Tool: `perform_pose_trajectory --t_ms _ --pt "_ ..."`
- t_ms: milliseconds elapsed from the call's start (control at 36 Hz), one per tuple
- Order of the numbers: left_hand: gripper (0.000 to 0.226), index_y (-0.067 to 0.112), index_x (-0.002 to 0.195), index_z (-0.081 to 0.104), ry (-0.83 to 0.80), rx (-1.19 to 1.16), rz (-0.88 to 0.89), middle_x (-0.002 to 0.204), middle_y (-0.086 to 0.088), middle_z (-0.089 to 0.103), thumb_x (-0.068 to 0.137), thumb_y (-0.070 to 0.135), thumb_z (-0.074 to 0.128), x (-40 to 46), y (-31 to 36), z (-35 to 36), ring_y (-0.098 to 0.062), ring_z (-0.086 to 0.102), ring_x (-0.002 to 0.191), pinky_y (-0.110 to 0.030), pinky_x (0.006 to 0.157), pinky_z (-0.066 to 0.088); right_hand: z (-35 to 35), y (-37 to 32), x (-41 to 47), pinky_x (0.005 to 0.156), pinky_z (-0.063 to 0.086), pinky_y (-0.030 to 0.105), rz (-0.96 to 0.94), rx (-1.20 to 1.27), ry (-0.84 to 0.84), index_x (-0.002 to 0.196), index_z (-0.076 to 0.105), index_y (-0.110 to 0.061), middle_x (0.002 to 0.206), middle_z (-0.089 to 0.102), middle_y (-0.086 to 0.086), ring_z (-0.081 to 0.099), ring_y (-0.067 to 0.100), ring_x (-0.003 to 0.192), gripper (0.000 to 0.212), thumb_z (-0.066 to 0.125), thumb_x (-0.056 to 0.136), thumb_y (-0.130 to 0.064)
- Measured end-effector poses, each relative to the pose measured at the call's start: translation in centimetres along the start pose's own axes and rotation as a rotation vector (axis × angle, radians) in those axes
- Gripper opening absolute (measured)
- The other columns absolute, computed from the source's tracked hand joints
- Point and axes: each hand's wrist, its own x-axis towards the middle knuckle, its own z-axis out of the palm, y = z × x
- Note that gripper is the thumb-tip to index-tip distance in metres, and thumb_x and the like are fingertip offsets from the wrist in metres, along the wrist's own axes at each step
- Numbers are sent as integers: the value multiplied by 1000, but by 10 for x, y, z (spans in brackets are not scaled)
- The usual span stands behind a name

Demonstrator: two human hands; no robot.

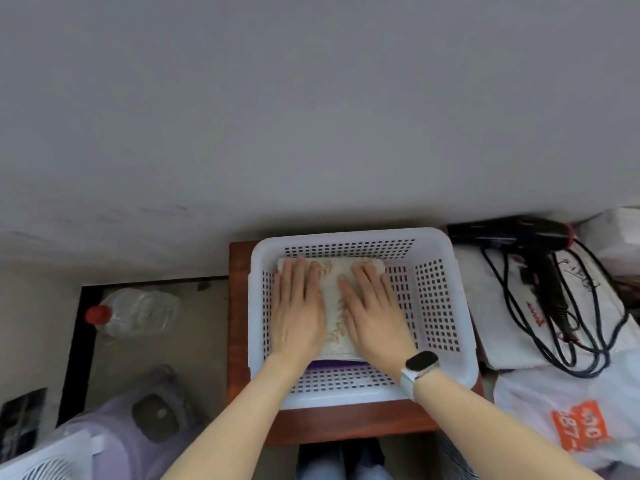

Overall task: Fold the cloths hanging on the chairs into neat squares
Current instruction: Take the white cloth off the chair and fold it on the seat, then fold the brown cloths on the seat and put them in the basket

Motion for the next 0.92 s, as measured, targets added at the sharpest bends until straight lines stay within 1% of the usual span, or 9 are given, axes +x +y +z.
perform_pose_trajectory --t_ms 111,250,389,444,528,583,639,750,917 --pt "55 12 145 7 -46 29 -36 153 -9 9 96 31 22 2 -8 23 -22 3 142 -38 114 2 17 11 6 115 16 46 -19 -49 -116 142 29 -18 149 28 17 16 30 140 53 29 92 -36" --pt "54 14 145 3 -93 73 -56 153 -8 8 97 38 7 1 -8 31 -23 0 143 -42 113 8 26 25 7 111 9 45 -99 -67 -204 145 17 -20 152 14 16 5 28 141 56 23 94 -42" --pt "55 12 145 8 -153 93 -58 152 -10 15 97 40 3 0 -6 27 -25 8 142 -45 111 13 22 26 5 112 13 47 -93 -62 -255 145 19 -19 152 19 17 11 32 142 56 13 95 -45" --pt "56 12 145 10 -167 121 -71 152 -12 16 96 40 4 0 -2 23 -28 8 142 -46 112 10 13 24 5 116 14 48 -99 -35 -270 145 21 -20 152 18 17 10 32 141 56 20 94 -44" --pt "57 14 142 -12 -243 208 -73 155 -10 -7 94 41 2 2 5 10 -26 -12 141 -46 115 -6 -7 23 6 112 -4 41 -116 52 -302 146 16 -20 155 1 11 -8 27 141 55 27 94 -34" --pt "57 17 145 -10 -275 178 -93 155 -6 -11 97 36 14 4 12 -7 -25 -15 142 -47 115 -6 -24 22 6 115 0 41 -99 122 -298 144 26 -15 155 9 10 0 26 144 50 30 95 -27" --pt "54 19 147 7 -247 98 -109 156 -3 2 97 28 25 4 20 -30 -23 -6 143 -46 116 1 -45 19 4 116 19 46 -65 171 -239 135 42 -9 150 30 11 20 26 142 48 25 93 -26" --pt "45 17 139 36 -116 -8 -169 148 -5 30 94 18 36 -9 30 -71 -22 18 139 -45 112 16 -86 12 0 97 39 35 -39 163 -251 126 50 -10 133 50 11 46 27 121 36 35 94 -17" --pt "41 15 135 43 44 -167 -293 137 -4 47 95 23 37 -57 30 -142 -21 42 125 -39 104 33 -147 -31 -6 91 47 35 -118 259 -235 125 51 -12 124 58 7 54 23 113 36 32 95 -18"
